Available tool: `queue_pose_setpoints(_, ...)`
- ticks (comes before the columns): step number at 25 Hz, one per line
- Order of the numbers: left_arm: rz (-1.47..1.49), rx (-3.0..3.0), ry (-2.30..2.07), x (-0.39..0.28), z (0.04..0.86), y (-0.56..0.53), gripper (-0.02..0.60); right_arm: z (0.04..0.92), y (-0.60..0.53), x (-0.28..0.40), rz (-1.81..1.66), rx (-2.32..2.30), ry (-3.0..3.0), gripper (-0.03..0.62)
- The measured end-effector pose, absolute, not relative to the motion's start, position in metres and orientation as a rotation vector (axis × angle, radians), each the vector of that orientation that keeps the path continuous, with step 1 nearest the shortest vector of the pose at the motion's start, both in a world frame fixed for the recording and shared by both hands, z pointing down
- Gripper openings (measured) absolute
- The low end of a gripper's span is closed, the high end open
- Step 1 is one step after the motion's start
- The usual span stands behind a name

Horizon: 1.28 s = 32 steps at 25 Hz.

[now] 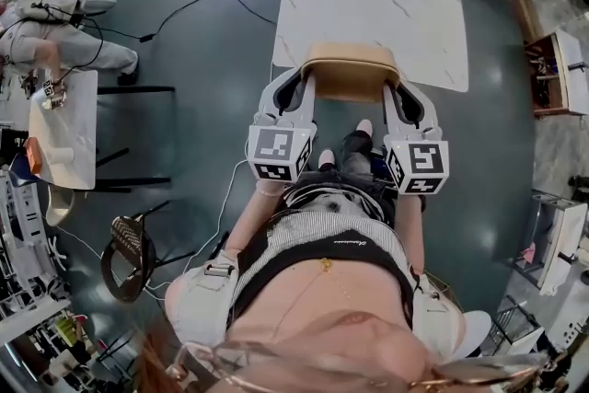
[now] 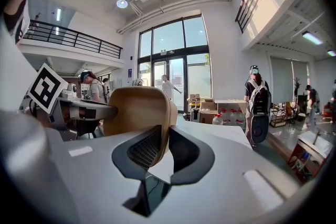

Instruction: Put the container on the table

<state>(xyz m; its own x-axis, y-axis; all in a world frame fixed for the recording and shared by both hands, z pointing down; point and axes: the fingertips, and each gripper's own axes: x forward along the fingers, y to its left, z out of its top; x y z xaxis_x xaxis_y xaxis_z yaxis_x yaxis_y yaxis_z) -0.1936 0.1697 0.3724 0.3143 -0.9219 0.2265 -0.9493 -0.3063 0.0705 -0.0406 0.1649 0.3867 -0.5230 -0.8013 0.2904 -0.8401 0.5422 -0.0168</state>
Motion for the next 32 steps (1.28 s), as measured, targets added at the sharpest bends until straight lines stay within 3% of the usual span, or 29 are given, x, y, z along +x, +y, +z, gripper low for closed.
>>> queue_pose_setpoints(32,0.267,2.289,-1.802,-0.089,0.38,0.022,0.037,0.393,0.0,0.061,0.24,1.237,-2.591,0.071)
